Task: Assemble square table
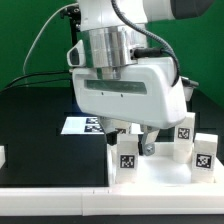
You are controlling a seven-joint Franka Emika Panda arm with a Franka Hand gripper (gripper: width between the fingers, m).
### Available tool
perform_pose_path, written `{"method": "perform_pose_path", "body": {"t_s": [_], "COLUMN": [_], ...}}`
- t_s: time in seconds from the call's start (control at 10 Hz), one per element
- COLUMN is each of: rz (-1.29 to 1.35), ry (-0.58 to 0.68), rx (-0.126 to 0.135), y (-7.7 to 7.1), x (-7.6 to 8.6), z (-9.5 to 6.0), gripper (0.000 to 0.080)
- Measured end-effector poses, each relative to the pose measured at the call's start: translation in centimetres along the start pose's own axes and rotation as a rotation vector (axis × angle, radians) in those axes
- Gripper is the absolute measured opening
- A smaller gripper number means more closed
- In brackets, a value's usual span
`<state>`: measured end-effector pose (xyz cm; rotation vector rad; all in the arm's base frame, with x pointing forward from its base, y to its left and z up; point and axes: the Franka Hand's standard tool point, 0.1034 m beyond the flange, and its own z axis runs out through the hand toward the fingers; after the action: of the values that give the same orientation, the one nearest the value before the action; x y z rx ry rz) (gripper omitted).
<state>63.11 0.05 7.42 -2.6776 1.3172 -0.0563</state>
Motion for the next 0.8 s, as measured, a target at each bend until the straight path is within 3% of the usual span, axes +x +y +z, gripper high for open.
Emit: {"method": "perform_pose_path", "body": {"t_s": [0.2,0.4,0.5,0.7,0.8], "rz": [-0.367,-0.674,-0.643,-0.619,-0.544], "ry": [0.047,0.094,0.089,0.090,0.094], "rx": [-0.039,-0.044,-0.045,-0.045,-0.046], "y": [-0.4,-1.1,-1.0,-0.9,-0.5], "x": [0.3,-0.1,-0.1,0.0,0.3], "z": [-0.2,0.2,0.2,0.2,0.1], "gripper": [0.0649,0.0649,0.0649,0.0390,0.0390]}}
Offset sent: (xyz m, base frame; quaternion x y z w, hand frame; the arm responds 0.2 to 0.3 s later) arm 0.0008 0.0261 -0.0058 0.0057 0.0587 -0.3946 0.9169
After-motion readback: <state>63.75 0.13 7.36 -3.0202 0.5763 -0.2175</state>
